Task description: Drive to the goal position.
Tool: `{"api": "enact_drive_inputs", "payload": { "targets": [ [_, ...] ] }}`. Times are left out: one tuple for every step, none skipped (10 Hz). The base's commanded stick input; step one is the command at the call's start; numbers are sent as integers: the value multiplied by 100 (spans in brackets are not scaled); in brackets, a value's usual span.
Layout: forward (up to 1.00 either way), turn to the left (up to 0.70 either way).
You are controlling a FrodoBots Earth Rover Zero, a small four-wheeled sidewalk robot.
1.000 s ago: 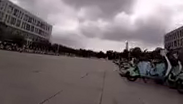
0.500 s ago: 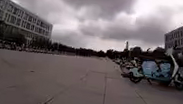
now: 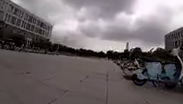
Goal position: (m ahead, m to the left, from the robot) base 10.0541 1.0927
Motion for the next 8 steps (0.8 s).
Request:
{"api": "enact_drive_inputs", "payload": {
  "targets": [
    [50, 1],
    [50, 1],
    [50, 1],
    [50, 1],
    [50, 1],
    [50, 1],
    [50, 1],
    [50, 1]
  ]
}}
